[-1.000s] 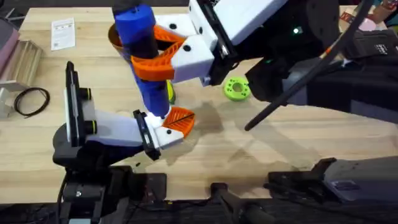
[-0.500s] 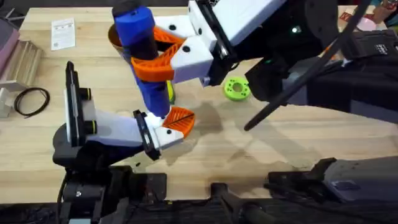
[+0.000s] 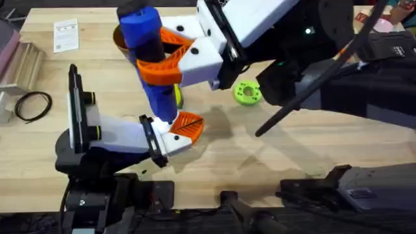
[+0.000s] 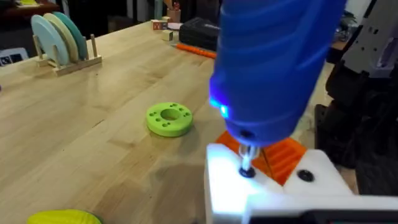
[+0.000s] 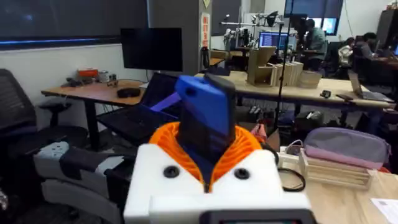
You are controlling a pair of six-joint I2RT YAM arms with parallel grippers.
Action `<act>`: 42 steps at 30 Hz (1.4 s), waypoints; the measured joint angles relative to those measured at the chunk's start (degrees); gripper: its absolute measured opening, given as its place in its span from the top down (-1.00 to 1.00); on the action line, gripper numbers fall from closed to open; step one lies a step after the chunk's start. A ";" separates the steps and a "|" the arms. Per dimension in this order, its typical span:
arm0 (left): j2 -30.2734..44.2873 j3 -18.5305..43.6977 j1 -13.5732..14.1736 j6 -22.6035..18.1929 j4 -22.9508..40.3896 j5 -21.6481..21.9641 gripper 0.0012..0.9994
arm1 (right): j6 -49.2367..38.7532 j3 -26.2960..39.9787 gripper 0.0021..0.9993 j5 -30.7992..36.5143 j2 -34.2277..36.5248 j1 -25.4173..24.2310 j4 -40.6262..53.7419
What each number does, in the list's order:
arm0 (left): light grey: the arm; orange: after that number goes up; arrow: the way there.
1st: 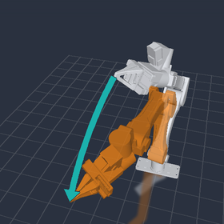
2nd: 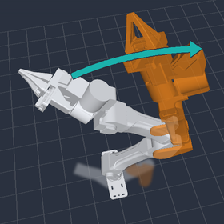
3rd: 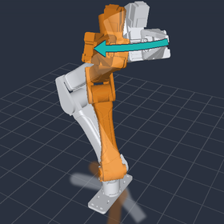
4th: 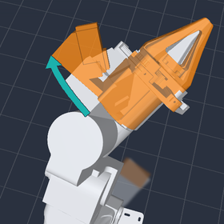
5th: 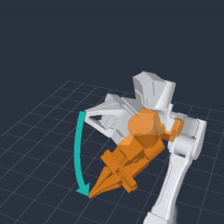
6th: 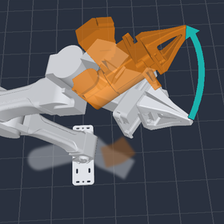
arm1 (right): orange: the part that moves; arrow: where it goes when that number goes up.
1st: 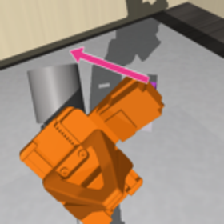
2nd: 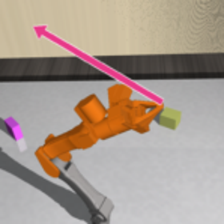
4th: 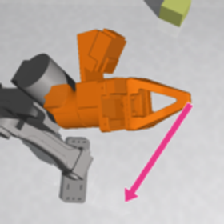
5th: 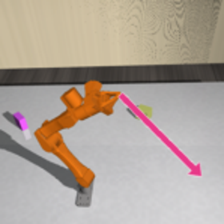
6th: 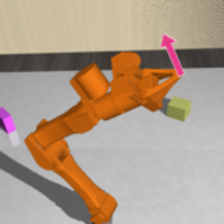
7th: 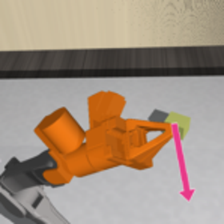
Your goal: Pick up the gripper from the table and insert it into the empty holder that is missing its gripper. Then pick up a screw, insert it into the mounting hole, and use the screwdriver to tighten it. Finally, clean up the table by picking up the vegetable and placing it into the bucket.
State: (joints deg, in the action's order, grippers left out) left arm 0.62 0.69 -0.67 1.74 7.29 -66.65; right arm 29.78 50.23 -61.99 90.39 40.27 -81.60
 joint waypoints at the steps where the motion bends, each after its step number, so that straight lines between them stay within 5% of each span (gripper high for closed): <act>1: 0.00 0.02 0.00 0.00 0.00 0.00 0.98 | 0.03 0.32 0.96 -0.23 0.00 0.00 0.03; 9: 0.01 0.02 0.00 0.00 0.00 -0.02 0.98 | 3.92 11.09 0.96 -6.82 0.00 -1.94 -0.20; 15: 0.00 0.02 0.00 0.00 0.00 -0.01 0.98 | 4.60 12.53 0.96 -8.56 -0.02 -2.46 2.43; 20: 0.00 0.02 0.00 0.00 0.00 0.00 0.98 | 2.68 12.53 0.97 -9.47 -0.02 -6.06 15.48; 25: 0.00 0.02 0.00 0.00 0.00 0.00 0.98 | -3.92 13.44 0.97 -8.96 -0.01 -14.93 35.43; 28: 0.00 0.01 0.00 0.00 0.00 -0.01 0.98 | -9.96 15.42 0.97 -5.04 0.00 -19.66 48.21; 35: 0.00 0.00 0.00 0.00 0.00 -0.02 0.98 | -30.76 21.49 0.97 16.85 0.00 -25.51 80.04; 42: 0.00 0.02 0.00 0.00 0.00 0.00 0.98 | -55.94 26.28 0.97 28.61 -0.02 -30.47 100.95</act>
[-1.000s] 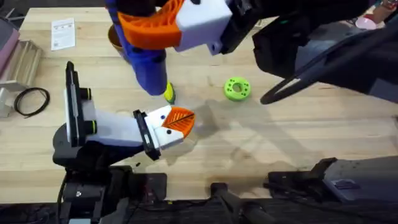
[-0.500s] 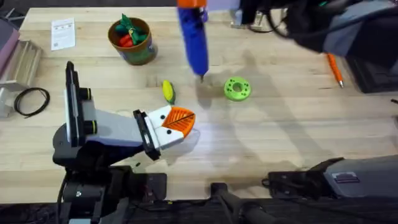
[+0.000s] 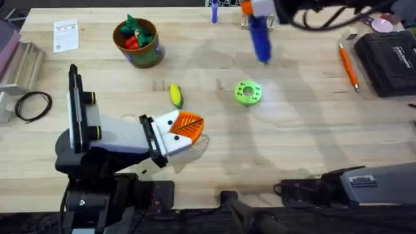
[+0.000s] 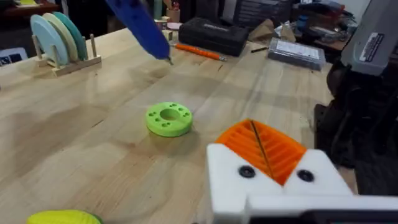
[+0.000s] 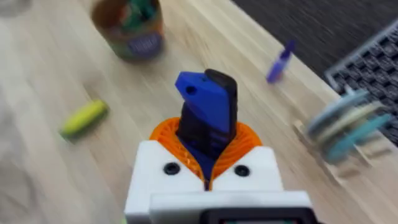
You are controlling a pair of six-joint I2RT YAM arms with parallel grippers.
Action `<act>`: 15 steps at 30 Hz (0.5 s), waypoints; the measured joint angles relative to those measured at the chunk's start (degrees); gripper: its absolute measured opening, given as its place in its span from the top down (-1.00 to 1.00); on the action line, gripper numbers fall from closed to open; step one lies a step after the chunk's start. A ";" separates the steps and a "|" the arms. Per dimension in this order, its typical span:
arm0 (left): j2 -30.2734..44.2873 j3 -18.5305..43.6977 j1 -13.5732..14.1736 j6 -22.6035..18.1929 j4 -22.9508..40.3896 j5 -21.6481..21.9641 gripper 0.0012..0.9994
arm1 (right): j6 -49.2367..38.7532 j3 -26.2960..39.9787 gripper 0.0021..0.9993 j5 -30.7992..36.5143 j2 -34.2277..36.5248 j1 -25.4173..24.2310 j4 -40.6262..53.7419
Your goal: Pick up the gripper from the table and insert it into the empty holder that is missing its gripper. Then pick up a screw, insert it into the mounting hole, and use the screwdriver to tighten it. Finally, clean up the table by picking up the vegetable and placing it into the bucket.
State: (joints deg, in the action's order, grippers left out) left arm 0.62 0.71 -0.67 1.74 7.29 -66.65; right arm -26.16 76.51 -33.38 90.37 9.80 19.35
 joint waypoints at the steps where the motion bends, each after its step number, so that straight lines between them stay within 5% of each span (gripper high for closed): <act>1: 0.02 0.00 0.00 0.00 0.00 0.00 0.98 | -4.47 0.20 0.97 1.83 0.02 -0.61 2.90; 8: 0.00 0.00 0.00 0.00 0.00 -0.02 0.98 | -33.03 0.27 0.97 21.22 0.02 -2.12 19.95; 15: 0.00 0.00 0.00 0.00 0.00 0.00 0.98 | -50.14 0.35 0.97 34.22 1.50 -2.40 21.40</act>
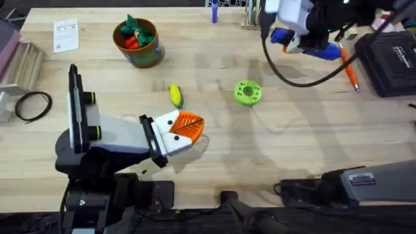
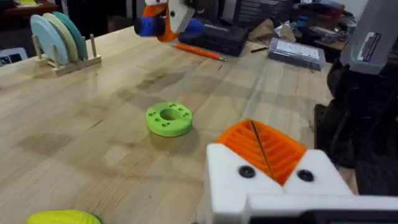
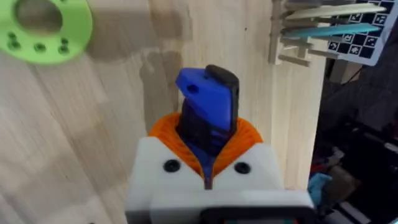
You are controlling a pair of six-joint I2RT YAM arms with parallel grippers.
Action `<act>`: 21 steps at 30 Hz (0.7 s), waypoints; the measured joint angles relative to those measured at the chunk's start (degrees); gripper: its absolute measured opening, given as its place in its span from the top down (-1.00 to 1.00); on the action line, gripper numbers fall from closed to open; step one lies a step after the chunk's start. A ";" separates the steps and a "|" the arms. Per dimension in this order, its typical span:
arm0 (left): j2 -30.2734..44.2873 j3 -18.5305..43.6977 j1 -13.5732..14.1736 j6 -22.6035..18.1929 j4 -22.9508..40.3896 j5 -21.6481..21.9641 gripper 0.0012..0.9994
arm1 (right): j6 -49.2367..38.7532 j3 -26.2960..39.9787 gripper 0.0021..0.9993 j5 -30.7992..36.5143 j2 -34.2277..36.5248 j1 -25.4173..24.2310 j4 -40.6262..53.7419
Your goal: Pick up the gripper from the table and insert it into the empty holder that is missing its gripper. Then pick up a screw, insert it into the mounting hole, and use the screwdriver to tighten it. Finally, clean up the table by picking up the vegetable and placing it into the bucket.
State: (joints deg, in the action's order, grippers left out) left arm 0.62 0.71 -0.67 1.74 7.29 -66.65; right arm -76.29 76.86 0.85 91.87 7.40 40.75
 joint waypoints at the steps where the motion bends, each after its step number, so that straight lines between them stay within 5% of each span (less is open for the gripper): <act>1: 0.00 0.00 0.00 0.00 0.00 -0.02 0.98 | -1.33 0.02 0.97 0.65 0.83 -0.01 0.00; 21: 0.00 -0.02 0.00 0.00 0.00 0.00 0.98 | -9.07 0.02 0.97 -0.74 15.08 -0.02 -0.30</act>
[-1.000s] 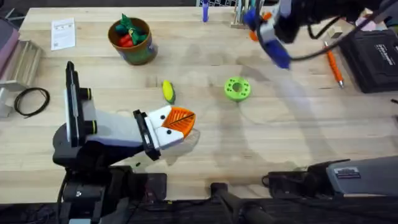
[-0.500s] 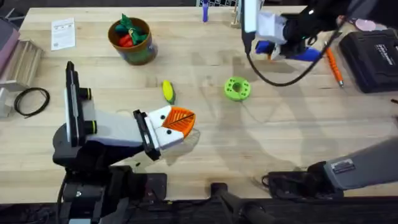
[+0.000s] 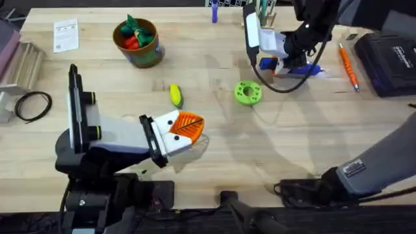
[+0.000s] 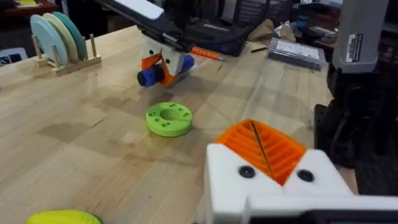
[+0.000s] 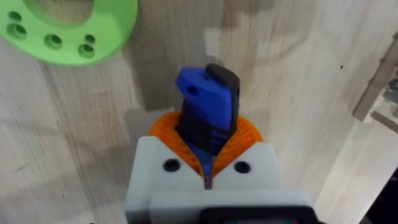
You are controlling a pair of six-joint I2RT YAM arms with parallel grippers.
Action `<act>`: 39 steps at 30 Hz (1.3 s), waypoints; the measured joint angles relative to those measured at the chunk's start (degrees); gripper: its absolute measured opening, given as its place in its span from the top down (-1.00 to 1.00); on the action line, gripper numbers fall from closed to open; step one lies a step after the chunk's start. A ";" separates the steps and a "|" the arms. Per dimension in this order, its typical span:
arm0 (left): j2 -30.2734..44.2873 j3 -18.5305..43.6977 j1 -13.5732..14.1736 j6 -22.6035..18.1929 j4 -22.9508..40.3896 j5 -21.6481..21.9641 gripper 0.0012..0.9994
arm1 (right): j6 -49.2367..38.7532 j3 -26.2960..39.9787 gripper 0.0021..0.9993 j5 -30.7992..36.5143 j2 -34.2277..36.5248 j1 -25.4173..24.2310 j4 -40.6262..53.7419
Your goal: Pick up the gripper from the table and insert it into the empty holder that is missing its gripper. Then pick up a screw, insert it into the mounting hole, and use the screwdriver to tighten it. Finally, clean up the table by picking up the vegetable and placing it into the bucket.
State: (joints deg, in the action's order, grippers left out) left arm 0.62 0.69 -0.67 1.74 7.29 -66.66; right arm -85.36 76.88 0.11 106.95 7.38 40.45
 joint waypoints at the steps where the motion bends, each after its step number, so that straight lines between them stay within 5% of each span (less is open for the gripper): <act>1: 0.00 0.01 0.00 0.00 0.00 -0.01 0.98 | 0.00 0.00 0.97 -0.21 0.19 0.00 0.02; 6: 0.00 0.02 0.00 0.00 0.00 -0.02 0.98 | 0.19 0.00 0.94 -0.65 0.27 0.00 -0.03; 11: 0.00 0.02 0.00 0.00 0.02 -0.02 0.98 | 0.51 0.05 -0.55 -0.60 0.27 0.00 -0.17; 13: 0.00 0.02 0.00 0.00 0.00 -0.02 0.98 | 0.67 0.11 -0.86 -0.60 0.27 0.00 -0.18; 23: 0.00 0.02 0.00 -0.07 0.02 -0.02 0.95 | 2.55 0.11 -0.90 -0.60 -0.32 0.00 -0.14; 29: 0.00 0.00 0.00 -0.18 0.01 -0.03 -0.82 | 10.61 0.17 -0.90 -3.18 -6.94 0.00 -2.15; 31: 0.00 0.02 0.00 -0.14 0.00 -0.01 -0.96 | 14.42 0.31 -0.90 -4.99 -9.64 0.00 -2.54; 39: 0.00 0.00 0.00 -0.10 -0.37 0.75 -0.98 | 36.45 0.51 -0.90 -13.67 -17.46 0.00 -11.30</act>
State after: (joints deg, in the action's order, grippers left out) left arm 0.62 0.69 -0.67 1.64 6.92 -65.91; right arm -48.91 77.39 -13.56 89.49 7.38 29.15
